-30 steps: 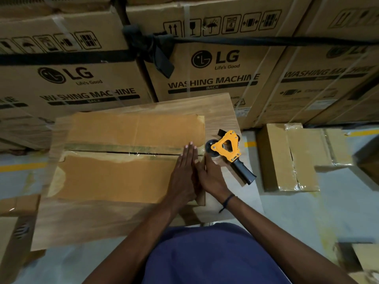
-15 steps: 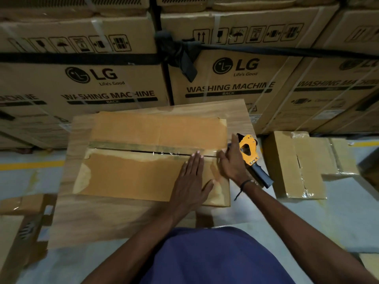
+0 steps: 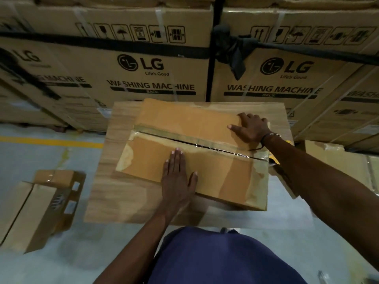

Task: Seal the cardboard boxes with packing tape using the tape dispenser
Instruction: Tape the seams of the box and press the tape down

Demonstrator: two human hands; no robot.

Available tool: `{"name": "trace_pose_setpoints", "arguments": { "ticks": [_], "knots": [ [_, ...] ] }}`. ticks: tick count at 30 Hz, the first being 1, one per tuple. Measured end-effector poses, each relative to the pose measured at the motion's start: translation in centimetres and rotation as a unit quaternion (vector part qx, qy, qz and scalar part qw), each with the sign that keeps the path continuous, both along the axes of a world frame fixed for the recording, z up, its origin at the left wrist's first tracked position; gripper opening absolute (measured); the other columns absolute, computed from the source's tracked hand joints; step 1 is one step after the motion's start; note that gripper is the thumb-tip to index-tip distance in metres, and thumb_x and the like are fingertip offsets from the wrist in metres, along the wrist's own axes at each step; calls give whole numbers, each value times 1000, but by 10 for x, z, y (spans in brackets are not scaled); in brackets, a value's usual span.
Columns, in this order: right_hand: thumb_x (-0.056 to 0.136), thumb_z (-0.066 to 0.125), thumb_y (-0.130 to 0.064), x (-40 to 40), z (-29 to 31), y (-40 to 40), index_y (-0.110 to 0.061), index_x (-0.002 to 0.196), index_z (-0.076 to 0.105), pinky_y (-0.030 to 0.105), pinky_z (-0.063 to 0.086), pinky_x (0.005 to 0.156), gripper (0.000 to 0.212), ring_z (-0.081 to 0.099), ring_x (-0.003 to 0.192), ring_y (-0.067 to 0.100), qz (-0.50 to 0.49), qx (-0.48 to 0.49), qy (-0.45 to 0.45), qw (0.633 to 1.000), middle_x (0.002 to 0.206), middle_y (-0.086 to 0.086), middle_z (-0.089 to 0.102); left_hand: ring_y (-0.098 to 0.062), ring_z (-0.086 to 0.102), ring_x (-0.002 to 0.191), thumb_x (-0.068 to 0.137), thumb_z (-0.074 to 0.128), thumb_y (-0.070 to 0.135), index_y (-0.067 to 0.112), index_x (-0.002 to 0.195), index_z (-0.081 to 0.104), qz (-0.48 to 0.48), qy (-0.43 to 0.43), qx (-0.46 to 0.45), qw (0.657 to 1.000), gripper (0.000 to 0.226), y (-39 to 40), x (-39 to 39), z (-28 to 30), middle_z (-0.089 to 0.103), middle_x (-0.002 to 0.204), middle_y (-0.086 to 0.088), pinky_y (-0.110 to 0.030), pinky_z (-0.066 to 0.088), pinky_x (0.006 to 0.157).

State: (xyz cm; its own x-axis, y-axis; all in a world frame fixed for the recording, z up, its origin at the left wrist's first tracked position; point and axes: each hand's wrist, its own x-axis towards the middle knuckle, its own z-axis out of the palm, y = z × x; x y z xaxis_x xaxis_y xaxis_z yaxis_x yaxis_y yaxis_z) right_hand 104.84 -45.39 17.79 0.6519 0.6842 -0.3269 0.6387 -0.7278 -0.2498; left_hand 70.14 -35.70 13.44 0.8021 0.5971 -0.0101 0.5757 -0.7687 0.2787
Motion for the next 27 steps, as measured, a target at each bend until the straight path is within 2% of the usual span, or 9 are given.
{"name": "trace_pose_setpoints", "arguments": {
  "ticks": [4,7,10,13,15,17,20,23,27],
  "knots": [
    [91,33,-83,-22,-4,-31,-26,152,38,57,30,108,83,47,130,38,-63,29,-9,998,145,15,53,-22,3,160,103,37,55,6,164,13,-80,0,17,997,82,42,2,-2,9,172,-9,-44,8,129],
    [93,34,-81,-45,-12,-64,-26,149,37,60,34,105,79,49,126,40,-124,40,-20,991,139,17,54,-23,5,160,104,31,56,8,164,12,-169,27,42,984,79,81,17,-2,8,173,-6,-50,14,127],
    [94,37,-79,-69,-18,-89,-23,149,37,62,37,103,79,49,126,43,-185,43,-26,981,138,20,54,-25,7,159,105,28,55,10,164,13,-211,48,65,974,76,114,42,-2,7,173,-5,-53,18,124],
    [96,42,-74,-94,-21,-100,-16,143,39,62,35,103,75,47,130,45,-244,42,-17,969,139,24,52,-29,11,159,105,22,59,10,164,15,-186,67,65,978,76,139,68,-2,10,172,-7,-55,20,124],
    [96,43,-73,-111,-24,-106,-10,133,43,59,43,97,73,51,124,45,-265,58,-37,962,132,27,55,-30,10,158,105,22,59,9,164,15,-131,66,35,989,77,140,78,-1,10,172,-10,-56,18,125],
    [93,43,-75,-125,-25,-110,-5,123,46,55,51,88,77,58,113,46,-259,78,-61,961,124,28,59,-32,8,158,106,24,54,5,163,15,-54,32,-8,998,75,121,80,-1,9,171,-14,-55,19,125],
    [94,45,-75,-140,-29,-114,-7,112,47,51,53,81,70,61,103,44,-221,91,-63,969,112,26,62,-33,5,158,104,28,48,1,162,17,53,-21,-53,997,75,61,65,0,8,171,-17,-54,19,125],
    [95,36,-77,-145,-33,-115,-12,118,46,50,55,76,70,62,98,43,-200,107,-80,971,109,23,61,-29,2,159,104,29,51,3,163,13,32,-13,-41,999,77,11,47,0,5,172,-15,-50,8,128],
    [95,38,-75,-140,-31,-105,-10,126,45,54,54,82,72,60,102,47,-221,131,-68,964,113,29,59,-27,3,159,105,27,52,3,163,13,-19,0,-17,1000,77,16,58,0,6,172,-14,-49,9,128]
  ]
}}
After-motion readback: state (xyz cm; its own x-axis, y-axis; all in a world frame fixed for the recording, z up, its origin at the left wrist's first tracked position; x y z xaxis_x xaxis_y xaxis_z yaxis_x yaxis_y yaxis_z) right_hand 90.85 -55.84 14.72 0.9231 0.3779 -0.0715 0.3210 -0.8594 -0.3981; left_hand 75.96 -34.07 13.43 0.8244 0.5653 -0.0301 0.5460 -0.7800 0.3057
